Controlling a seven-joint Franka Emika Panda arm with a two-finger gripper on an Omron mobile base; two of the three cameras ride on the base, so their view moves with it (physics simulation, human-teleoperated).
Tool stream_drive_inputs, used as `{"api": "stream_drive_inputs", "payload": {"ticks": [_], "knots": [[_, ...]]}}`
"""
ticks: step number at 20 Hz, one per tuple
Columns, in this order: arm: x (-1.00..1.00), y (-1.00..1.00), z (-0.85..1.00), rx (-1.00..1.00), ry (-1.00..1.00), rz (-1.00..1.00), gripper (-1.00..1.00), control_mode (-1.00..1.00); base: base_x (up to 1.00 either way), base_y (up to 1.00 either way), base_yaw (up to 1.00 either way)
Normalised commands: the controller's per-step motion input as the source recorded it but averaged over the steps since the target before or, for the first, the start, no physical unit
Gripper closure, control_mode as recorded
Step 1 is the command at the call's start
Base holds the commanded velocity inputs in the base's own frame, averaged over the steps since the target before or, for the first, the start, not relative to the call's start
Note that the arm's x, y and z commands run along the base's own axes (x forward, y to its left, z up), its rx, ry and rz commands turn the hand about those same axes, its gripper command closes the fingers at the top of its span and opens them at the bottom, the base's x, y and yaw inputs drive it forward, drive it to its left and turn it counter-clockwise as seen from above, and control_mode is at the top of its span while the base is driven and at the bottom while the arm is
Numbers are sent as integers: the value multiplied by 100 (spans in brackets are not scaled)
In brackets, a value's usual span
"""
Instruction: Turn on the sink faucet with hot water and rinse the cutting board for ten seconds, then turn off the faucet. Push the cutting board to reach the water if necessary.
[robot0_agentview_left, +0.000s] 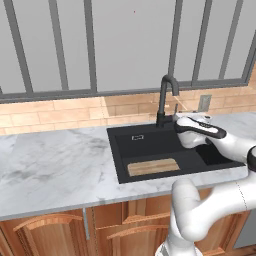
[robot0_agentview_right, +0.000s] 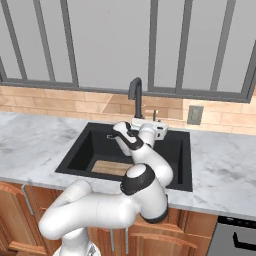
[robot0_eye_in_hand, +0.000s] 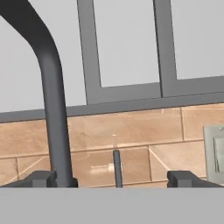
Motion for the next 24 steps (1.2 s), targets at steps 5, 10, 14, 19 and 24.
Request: {"api": "stream_drive_inputs", "payload": {"ticks": [5, 10, 14, 19, 24], "knots": [[0, 0, 0, 0, 0, -3, -100, -100, 0, 0, 0], [0, 0, 0, 0, 0, -3, -100, -100, 0, 0, 0], [11, 0, 0, 0, 0, -1, -100, -100, 0, 0, 0], [17, 0, 0, 0, 0, 0, -100, -100, 0, 0, 0], [17, 0, 0, 0, 0, 0, -100, -100, 0, 0, 0]]}}
